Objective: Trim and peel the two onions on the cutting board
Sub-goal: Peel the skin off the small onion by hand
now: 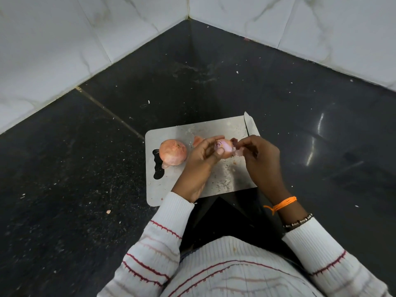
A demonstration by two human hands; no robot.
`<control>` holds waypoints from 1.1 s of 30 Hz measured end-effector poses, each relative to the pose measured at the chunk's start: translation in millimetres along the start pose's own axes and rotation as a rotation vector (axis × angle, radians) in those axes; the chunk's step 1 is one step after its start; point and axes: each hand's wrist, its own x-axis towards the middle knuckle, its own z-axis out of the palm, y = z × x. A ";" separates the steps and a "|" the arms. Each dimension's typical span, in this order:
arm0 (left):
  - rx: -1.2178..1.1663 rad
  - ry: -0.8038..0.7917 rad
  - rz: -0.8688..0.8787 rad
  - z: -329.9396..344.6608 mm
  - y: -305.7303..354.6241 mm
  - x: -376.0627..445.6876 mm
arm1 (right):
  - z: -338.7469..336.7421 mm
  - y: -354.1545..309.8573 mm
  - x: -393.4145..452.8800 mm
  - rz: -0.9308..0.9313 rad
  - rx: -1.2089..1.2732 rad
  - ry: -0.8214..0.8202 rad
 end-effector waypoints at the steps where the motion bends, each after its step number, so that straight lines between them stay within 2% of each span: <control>1: 0.005 0.005 0.001 -0.1 -1.4 0.0 | 0.1 -0.9 -1.1 0.002 0.004 -0.011; 4: -0.033 0.010 -0.001 -0.4 -0.5 -0.1 | 0.2 -2.0 -2.4 0.052 0.027 -0.072; 8: -0.006 0.026 -0.021 1.2 -1.2 -1.8 | 4.6 -2.7 -5.8 0.178 0.214 -0.260; 10: 0.006 0.068 -0.021 2.3 -1.1 -2.2 | 5.8 -2.3 -7.1 0.140 0.209 -0.310; 12: 0.033 0.105 -0.013 1.8 -1.0 -1.8 | 4.9 -3.5 -7.8 0.114 0.235 -0.316; 15: 0.121 0.141 -0.007 -1.7 0.0 -1.7 | 1.3 -2.8 -9.3 0.180 0.351 -0.297; 20: 0.263 0.189 0.011 -8.2 3.3 -3.3 | -2.9 -5.5 -11.1 0.240 0.382 -0.264; 25: 0.527 0.278 0.101 -3.4 6.2 -4.5 | -3.6 -8.1 -12.0 0.169 0.357 -0.279; 33: 0.630 0.259 0.187 -0.5 9.2 -8.8 | -6.8 -10.3 -14.4 0.128 0.295 -0.306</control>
